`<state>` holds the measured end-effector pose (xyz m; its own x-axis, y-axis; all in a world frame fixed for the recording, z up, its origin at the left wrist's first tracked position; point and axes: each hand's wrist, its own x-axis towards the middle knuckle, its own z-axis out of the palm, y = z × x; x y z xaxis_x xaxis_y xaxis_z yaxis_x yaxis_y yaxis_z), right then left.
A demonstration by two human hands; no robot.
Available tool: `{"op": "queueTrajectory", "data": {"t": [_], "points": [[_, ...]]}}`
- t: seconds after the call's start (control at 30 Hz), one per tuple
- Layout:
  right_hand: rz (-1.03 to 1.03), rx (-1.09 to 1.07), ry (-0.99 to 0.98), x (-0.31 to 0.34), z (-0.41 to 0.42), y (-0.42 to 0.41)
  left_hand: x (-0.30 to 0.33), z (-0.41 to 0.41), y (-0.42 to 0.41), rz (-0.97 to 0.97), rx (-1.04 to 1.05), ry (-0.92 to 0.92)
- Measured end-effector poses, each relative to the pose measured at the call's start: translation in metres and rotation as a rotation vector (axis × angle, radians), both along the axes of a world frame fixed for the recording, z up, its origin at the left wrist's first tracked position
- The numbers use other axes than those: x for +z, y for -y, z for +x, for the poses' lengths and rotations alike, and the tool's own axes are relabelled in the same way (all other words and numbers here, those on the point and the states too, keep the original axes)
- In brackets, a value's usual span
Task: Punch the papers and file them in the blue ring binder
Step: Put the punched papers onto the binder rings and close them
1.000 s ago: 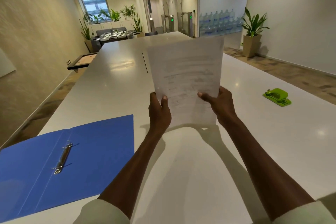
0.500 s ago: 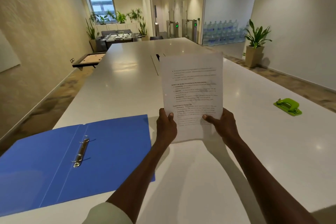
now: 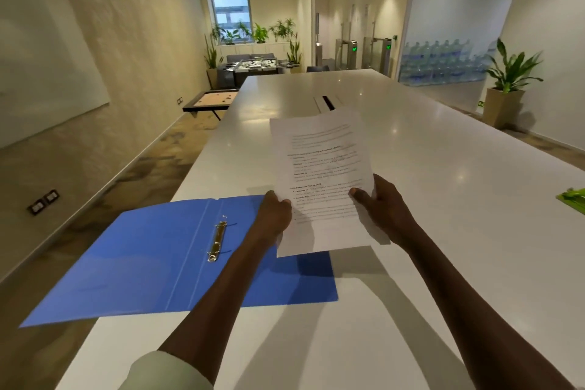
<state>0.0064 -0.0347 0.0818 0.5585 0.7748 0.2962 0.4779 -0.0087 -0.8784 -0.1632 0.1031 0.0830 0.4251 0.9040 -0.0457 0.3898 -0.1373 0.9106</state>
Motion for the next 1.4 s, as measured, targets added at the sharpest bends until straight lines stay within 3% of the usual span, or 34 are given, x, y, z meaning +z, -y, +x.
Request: {"op": "queueTrajectory", "data": {"t": [0.17,0.3,0.57,0.83,1.4], "points": [[-0.024,0.074,-0.103,-0.013,-0.045,-0.028,-0.009,-0.054,-0.037,-0.084,0.043,-0.014],[-0.046,0.133,-0.183,-0.020,-0.080,-0.043,-0.013,-0.085,-0.071,-0.179,0.137,0.099],[-0.120,0.055,-0.218,-0.028,-0.121,-0.063,-0.027,-0.109,-0.115,-0.304,0.244,0.096],[-0.169,0.011,-0.207,-0.036,-0.133,-0.067,-0.039,-0.110,-0.114,-0.065,0.277,-0.166],[-0.240,-0.037,-0.214,-0.035,-0.131,-0.071,-0.051,-0.105,-0.105,0.026,0.313,-0.129]]}}
